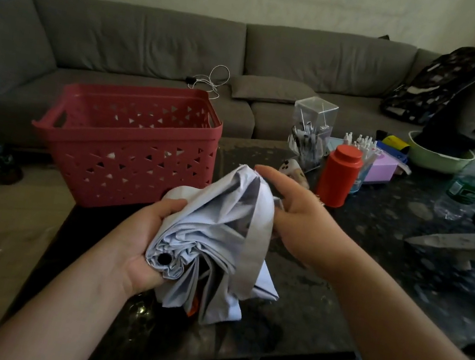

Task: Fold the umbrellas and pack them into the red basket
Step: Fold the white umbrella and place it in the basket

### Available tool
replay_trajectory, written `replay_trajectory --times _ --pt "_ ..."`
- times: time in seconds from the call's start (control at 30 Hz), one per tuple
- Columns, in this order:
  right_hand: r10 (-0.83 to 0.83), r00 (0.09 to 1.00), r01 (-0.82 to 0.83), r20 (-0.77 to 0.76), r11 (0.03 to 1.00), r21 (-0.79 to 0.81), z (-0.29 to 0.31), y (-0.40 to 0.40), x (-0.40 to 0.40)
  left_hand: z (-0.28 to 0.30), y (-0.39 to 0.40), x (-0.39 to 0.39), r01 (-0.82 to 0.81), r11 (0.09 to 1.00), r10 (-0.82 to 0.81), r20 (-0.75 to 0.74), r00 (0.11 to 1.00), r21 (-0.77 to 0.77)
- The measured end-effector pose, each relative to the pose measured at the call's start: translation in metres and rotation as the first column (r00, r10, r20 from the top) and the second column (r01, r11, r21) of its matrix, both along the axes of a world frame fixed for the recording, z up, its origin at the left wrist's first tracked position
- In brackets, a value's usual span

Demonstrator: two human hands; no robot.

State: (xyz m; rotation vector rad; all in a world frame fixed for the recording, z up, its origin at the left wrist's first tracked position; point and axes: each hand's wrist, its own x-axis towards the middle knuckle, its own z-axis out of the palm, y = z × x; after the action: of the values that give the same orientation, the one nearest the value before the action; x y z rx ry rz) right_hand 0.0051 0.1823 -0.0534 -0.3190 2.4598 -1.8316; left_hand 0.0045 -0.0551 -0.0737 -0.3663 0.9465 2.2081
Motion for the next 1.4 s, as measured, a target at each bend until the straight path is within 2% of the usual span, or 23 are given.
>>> replay_trajectory --times 0.03,0.1,0.17,0.27,0.37,0.47,0.5,0.6,0.67,0.73,0.8,0.87,0.93,1.0,1.03,1.1,1.17,1.23,1.27,1.33,1.4 --pt "-0.043 0.998 0.049 0.044 0.991 -0.124 0.0 0.0 -0.002 0.0 0.0 0.001 0.017 1.0 -0.017 -0.009 1.0 -0.003" --pt "-0.015 0.986 0.085 0.167 0.903 -0.42 -0.001 0.0 -0.003 0.0 0.002 0.003 0.052 0.999 -0.052 -0.026 0.998 0.006" --pt "0.044 0.974 0.078 0.222 0.854 -0.515 -0.003 -0.002 -0.004 0.002 0.005 0.006 0.071 0.997 -0.07 -0.03 0.997 0.036" --pt "0.001 0.975 0.112 0.223 0.863 -0.492 -0.006 -0.003 -0.004 0.003 0.005 0.007 0.068 0.997 -0.068 -0.021 0.997 0.034" --pt "-0.102 0.989 0.14 0.104 0.855 -0.499 0.002 -0.001 0.0 0.001 0.003 0.006 0.059 0.998 -0.059 -0.026 0.998 0.018" --pt "-0.207 0.97 0.174 -0.124 0.956 -0.236 0.01 0.004 0.005 0.0 0.003 0.005 0.051 0.999 -0.051 -0.038 0.998 -0.001" --pt "-0.198 0.964 0.166 -0.177 0.969 -0.181 0.011 0.007 0.005 0.001 0.003 0.005 0.056 0.998 -0.056 -0.041 0.998 -0.003" --pt "-0.154 0.967 0.116 -0.202 0.975 -0.19 0.016 0.02 0.005 0.005 0.0 0.005 0.053 0.998 -0.054 -0.055 0.997 -0.019" --pt "-0.107 0.975 0.097 -0.196 0.994 -0.059 0.019 0.03 0.003 0.005 -0.004 0.002 0.017 0.999 -0.019 -0.044 0.999 -0.05" --pt "-0.01 0.992 0.019 -0.127 0.997 0.07 0.021 0.037 0.001 0.005 -0.008 0.0 0.003 0.997 -0.005 -0.029 1.0 -0.074" --pt "0.054 0.998 -0.055 -0.036 0.998 -0.019 0.019 0.043 -0.003 0.005 -0.012 -0.001 -0.002 0.996 0.001 -0.013 1.0 -0.084" --pt "0.129 0.988 -0.105 0.08 0.962 -0.251 0.015 0.05 -0.006 0.007 -0.014 -0.002 -0.021 0.995 0.02 -0.013 1.0 -0.1" --pt "0.232 0.96 -0.151 0.157 0.9 -0.409 0.011 0.054 -0.008 0.009 -0.013 -0.001 -0.031 0.993 0.027 -0.035 0.999 -0.117" --pt "0.223 0.957 -0.114 0.186 0.878 -0.465 0.007 0.05 -0.009 0.009 -0.009 0.001 -0.017 0.99 0.008 -0.067 0.998 -0.138" --pt "0.153 0.968 -0.055 0.2 0.903 -0.425 0.005 0.047 -0.011 0.008 -0.007 0.002 -0.019 0.988 0.007 -0.075 0.997 -0.154" --pt "-0.061 0.987 0.09 0.152 0.977 -0.192 0.004 0.041 -0.014 0.008 -0.004 0.004 -0.027 0.987 0.013 -0.09 0.996 -0.159" --pt "-0.268 0.963 0.268 0.011 0.963 -0.029 0.008 0.036 -0.014 0.009 -0.004 0.004 -0.058 0.987 0.04 -0.119 0.992 -0.147" --pt "-0.419 0.894 0.42 -0.16 0.907 -0.034 0.022 0.029 -0.006 0.007 -0.003 0.002 -0.11 0.98 0.083 -0.167 0.982 -0.164" --pt "-0.443 0.862 0.444 -0.247 0.894 -0.055 0.032 0.025 0.002 0.006 -0.003 0.002 -0.138 0.973 0.101 -0.201 0.974 -0.182" --pt "-0.343 0.872 0.36 -0.349 0.933 -0.019 0.049 0.014 0.017 0.004 0.0 0.001 -0.204 0.954 0.139 -0.28 0.95 -0.218" --pt "-0.155 0.953 0.196 -0.262 0.97 0.141 0.053 -0.002 0.028 0.003 0.004 0.002 -0.256 0.939 0.16 -0.367 0.916 -0.23"
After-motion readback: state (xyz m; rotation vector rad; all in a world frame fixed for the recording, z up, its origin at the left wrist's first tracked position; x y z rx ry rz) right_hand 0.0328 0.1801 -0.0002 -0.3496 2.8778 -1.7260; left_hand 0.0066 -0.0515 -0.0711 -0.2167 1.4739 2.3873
